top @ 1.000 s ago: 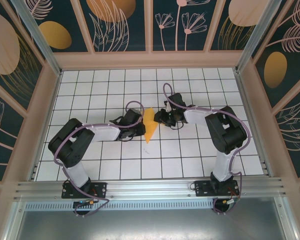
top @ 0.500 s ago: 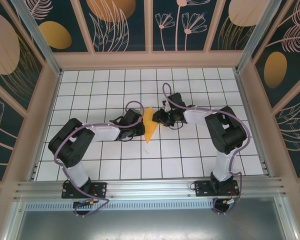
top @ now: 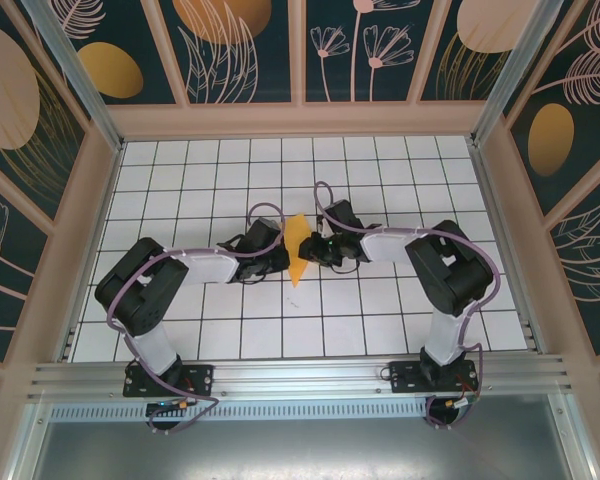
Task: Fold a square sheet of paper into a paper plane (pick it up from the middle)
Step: Fourth fold the wing at the center of the table.
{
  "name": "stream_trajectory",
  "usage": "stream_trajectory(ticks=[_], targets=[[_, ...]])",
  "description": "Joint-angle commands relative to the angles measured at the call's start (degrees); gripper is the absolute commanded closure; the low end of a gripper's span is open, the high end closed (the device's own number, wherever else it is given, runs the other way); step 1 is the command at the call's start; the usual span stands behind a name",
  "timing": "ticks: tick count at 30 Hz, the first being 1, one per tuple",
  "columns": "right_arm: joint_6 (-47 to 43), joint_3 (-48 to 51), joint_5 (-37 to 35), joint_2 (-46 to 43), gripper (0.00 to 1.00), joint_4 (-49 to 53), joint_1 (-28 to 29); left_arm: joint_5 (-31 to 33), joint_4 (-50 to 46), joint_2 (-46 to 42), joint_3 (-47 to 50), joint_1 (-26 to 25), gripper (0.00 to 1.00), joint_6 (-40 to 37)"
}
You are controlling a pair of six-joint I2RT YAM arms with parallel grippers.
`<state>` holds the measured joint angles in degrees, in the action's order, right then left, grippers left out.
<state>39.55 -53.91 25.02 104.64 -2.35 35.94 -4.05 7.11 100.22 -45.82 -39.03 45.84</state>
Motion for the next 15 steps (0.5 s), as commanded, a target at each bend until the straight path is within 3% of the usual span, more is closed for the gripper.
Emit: stream_trajectory(ticks=[1,10,15], targets=[[0.7,1.39,-1.46,-3.19,0.69,-3.39,0.93,-1.84,1.98,-1.21,1.03,-0.01,0.86,2.22],[-0.47,1.98,-5.03,-3.1,0.76,-3.07,3.21,-1.65,2.64,-1.7,1.61,-0.06,0.86,4.6],[-2.3,3.27,-8.54,-4.26,0.85,-3.06,3.69,-2.29,5.43,-6.28,3.96,-0.01,0.81,9.68]])
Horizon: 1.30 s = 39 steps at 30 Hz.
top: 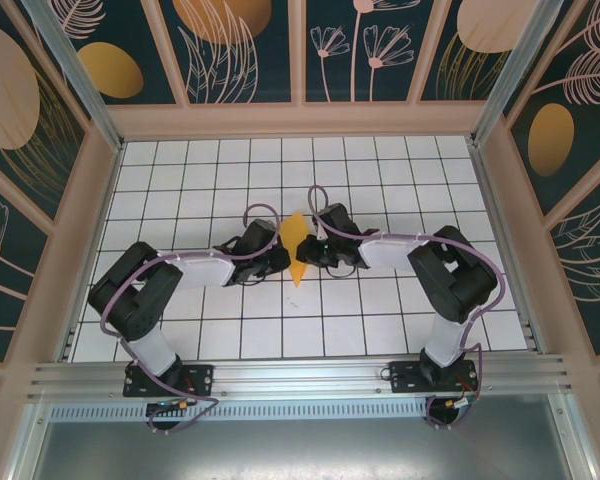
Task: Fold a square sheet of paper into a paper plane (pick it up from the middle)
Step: Fourth fold the wing at the center of the table.
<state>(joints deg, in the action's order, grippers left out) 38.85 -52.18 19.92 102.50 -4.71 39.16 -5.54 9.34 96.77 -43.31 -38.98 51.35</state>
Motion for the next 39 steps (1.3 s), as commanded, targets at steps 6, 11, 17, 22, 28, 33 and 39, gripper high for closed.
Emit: stream_trajectory(ticks=[6,11,17,22,28,33,39], targets=[[-9.34,3.04,-1.87,-6.22,0.92,1.32,0.39,-2.95,8.8,-8.87,5.29,-0.13,0.75,13.39],[-17.74,4.12,4.01,-9.12,0.93,7.48,0.63,-4.14,11.88,-13.4,7.52,-0.99,0.72,20.14],[-22.01,6.47,1.76,-9.77,0.92,9.44,0.22,-3.99,15.17,-11.75,7.78,-3.52,0.74,24.03],[-21.84,6.86,-3.1,-9.36,0.86,8.61,0.06,-5.27,21.57,-6.52,8.04,-4.08,0.8,26.6],[-20.03,7.25,-3.24,-10.54,0.79,7.4,0.13,-7.13,24.74,-1.09,7.0,-4.26,0.86,27.01],[-18.1,9.74,-2.28,-12.58,0.76,5.01,0.65,-7.9,28.1,1.07,8.08,-4.24,0.88,28.19],[-17.91,12.25,-5.02,-14.1,0.74,3.59,2.73,-8.91,36.27,6.34,10.72,-4.26,0.92,31.87]])
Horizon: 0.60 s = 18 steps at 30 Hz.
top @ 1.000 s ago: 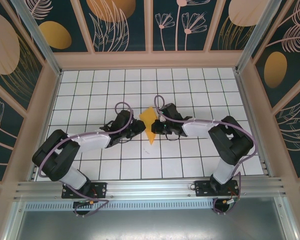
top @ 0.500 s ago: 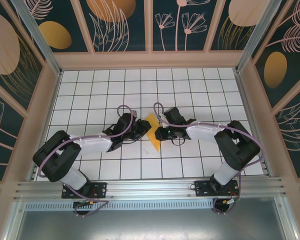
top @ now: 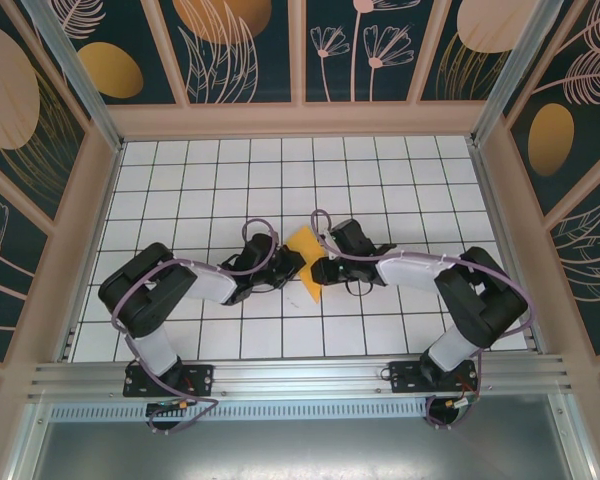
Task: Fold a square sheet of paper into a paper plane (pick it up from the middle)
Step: Fourth fold the wing at the center of the table.
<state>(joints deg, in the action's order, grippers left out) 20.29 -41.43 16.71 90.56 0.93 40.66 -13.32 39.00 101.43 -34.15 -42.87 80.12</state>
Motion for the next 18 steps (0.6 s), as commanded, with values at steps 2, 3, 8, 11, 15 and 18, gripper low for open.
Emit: stream_trajectory(ticks=[2,3,8,11,15,18], targets=[[0.65,2.49,-3.76,-3.32,0.74,-2.93,2.05,-1.09,7.81,2.2,2.02,-0.37,0.93,3.68],[0.65,3.13,-5.13,-3.89,0.75,-3.34,2.49,-1.09,8.05,2.36,1.98,-0.36,0.93,3.73],[0.06,5.54,-12.78,-5.3,0.91,-4.46,3.93,0.04,6.68,0.88,2.07,-0.37,0.91,2.97],[-1.36,6.91,-14.41,-5.31,0.94,-6.18,4.56,0.91,4.95,-1.29,1.99,-0.37,0.88,2.33],[-2.79,9.23,-17.14,-6.19,0.94,-9.29,5.66,1.84,3.33,-5.0,2.15,-0.37,0.79,2.32],[-4.31,10.03,-19.16,-6.21,0.94,-11.48,6.71,2.12,2.57,-7.42,2.15,-0.46,0.69,2.52]])
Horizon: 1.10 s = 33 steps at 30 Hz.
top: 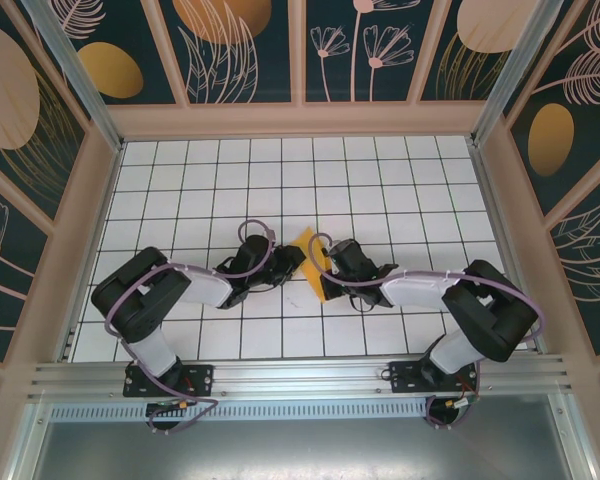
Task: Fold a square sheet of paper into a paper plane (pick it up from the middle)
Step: Fourth fold the wing at the center of the table.
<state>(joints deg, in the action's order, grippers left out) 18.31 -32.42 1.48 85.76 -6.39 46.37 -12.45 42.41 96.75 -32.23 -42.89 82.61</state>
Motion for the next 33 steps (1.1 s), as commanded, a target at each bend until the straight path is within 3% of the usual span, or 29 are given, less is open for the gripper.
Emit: stream_trajectory(ticks=[1,11,18,33], targets=[[-2.88,1.24,-4.57,-1.46,0.93,-4.81,1.49,0.9,-0.93,-3.28,-0.05,-0.47,0.68,0.33],[-6.61,3.76,-11.88,-0.57,0.93,-10.17,4.22,-0.17,4.78,-0.08,-0.31,-0.92,0.51,6.32],[-7.69,3.95,-13.01,1.07,0.93,-11.16,5.23,-1.79,5.79,3.6,-2.58,-1.64,0.43,7.07],[-9.16,3.53,-13.96,2.81,0.93,-12.64,6.54,-4.93,11.11,7.04,-2.73,-2.37,0.42,9.49]])
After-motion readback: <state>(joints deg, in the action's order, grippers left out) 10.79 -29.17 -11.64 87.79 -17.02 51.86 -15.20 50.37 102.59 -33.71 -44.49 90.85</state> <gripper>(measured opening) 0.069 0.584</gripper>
